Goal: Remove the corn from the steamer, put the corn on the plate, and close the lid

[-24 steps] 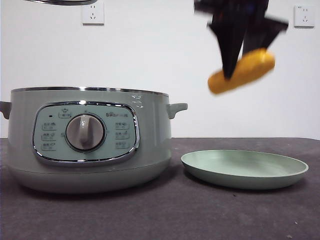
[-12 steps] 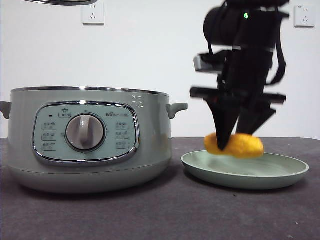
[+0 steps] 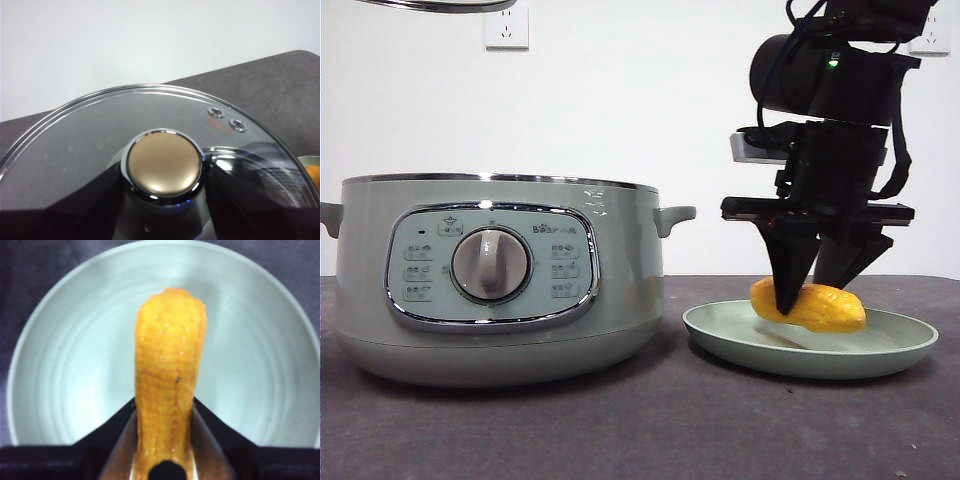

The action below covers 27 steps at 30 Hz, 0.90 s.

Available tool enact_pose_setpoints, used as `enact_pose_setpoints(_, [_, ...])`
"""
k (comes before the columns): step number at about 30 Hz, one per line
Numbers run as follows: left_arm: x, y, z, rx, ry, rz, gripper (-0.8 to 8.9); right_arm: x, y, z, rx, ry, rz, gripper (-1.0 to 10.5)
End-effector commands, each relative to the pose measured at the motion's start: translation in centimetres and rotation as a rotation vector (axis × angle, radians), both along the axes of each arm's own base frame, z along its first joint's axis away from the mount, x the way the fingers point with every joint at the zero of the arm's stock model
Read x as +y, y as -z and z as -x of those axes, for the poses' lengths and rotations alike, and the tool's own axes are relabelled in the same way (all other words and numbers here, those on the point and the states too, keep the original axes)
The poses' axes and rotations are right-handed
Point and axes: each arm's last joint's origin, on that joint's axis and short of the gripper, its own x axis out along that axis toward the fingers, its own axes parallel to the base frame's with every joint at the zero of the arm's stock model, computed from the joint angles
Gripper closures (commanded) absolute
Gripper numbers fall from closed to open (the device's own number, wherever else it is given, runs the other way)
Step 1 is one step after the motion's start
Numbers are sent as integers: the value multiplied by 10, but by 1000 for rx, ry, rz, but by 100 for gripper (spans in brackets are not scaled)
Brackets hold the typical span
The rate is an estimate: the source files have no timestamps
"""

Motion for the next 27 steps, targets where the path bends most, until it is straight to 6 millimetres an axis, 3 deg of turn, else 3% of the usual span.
enact_pose_setpoints(1, [0, -9, 0, -59, -2, 34, 822, -3, 11, -2, 30, 2, 18, 936])
enact_pose_setpoints(5, [-2, -8, -2, -51, 23, 38, 822, -6, 17, -4, 59, 7, 32, 929])
enact_pose_setpoints(9, [-2, -7, -3, -46, 29, 38, 823, -6, 25, -4, 90, 11, 47, 710])
enact_pose_setpoints(11, [-3, -7, -4, -42, 45, 41, 822, -6, 25, -4, 91, 12, 48, 653])
enact_pose_setpoints(17, [-4, -6, -5, -36, 69, 46, 823, -8, 19, -2, 80, 24, 45, 644])
enact_pose_setpoints(21, [-6, -6, -6, -28, 90, 69, 823, -10, 3, 2, 45, 25, 28, 485])
enact_pose_setpoints(27, [-12, 0, -17, 14, 123, 72, 822, -17, -38, 18, -55, 25, -21, 477])
